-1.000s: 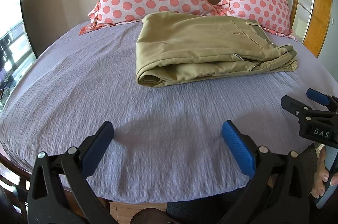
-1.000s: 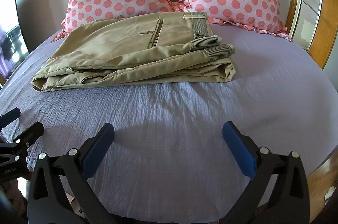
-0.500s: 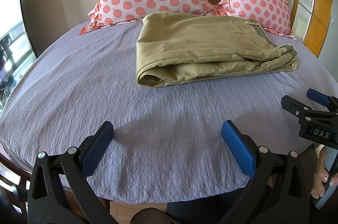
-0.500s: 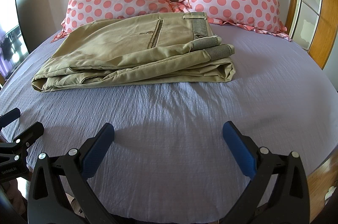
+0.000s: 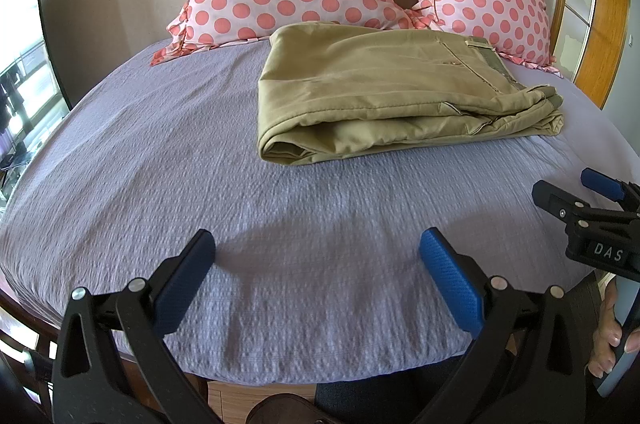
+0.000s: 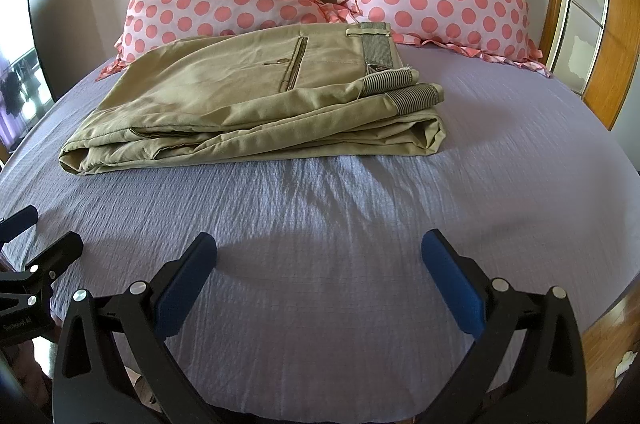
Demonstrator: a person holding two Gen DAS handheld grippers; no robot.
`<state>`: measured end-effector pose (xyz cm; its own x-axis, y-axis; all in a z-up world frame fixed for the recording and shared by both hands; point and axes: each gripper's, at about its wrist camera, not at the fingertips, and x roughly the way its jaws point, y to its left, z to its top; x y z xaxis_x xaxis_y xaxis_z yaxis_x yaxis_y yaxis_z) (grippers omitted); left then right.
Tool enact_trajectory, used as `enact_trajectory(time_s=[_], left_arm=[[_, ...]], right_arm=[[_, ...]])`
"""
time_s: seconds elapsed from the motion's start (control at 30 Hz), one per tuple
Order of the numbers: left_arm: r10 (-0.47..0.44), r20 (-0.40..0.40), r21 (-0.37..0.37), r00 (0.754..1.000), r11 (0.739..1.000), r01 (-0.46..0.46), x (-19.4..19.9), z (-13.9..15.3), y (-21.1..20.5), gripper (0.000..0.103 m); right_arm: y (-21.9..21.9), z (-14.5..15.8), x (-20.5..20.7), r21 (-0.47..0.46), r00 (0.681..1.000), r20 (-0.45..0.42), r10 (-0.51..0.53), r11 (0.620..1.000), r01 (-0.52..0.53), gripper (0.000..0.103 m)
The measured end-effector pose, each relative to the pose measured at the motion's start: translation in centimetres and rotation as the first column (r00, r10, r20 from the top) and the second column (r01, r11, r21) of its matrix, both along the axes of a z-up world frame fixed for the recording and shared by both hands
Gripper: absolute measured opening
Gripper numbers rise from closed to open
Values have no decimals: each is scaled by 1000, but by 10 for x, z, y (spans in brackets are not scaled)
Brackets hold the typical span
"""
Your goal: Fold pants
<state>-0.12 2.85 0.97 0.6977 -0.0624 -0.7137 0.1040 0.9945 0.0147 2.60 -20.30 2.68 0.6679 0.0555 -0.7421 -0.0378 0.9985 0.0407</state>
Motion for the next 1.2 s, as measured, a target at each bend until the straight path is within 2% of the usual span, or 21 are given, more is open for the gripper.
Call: enact_trajectory(time_s=[0.27, 0.47, 1.2], left_arm=[[0, -2, 1, 1000, 1000, 0, 0, 0, 0, 101], [2, -35, 5, 999, 1000, -2, 4, 2, 0, 101], [7, -35, 2, 999, 1000, -7, 5, 2, 0, 101]], right_arm=[[-1, 1, 1, 0, 1000, -1, 0, 1000, 0, 102], [-1, 1, 0, 0, 1000, 1, 0, 1000, 0, 102], [0, 0, 1, 0, 1000, 1, -3, 1000, 3, 102]])
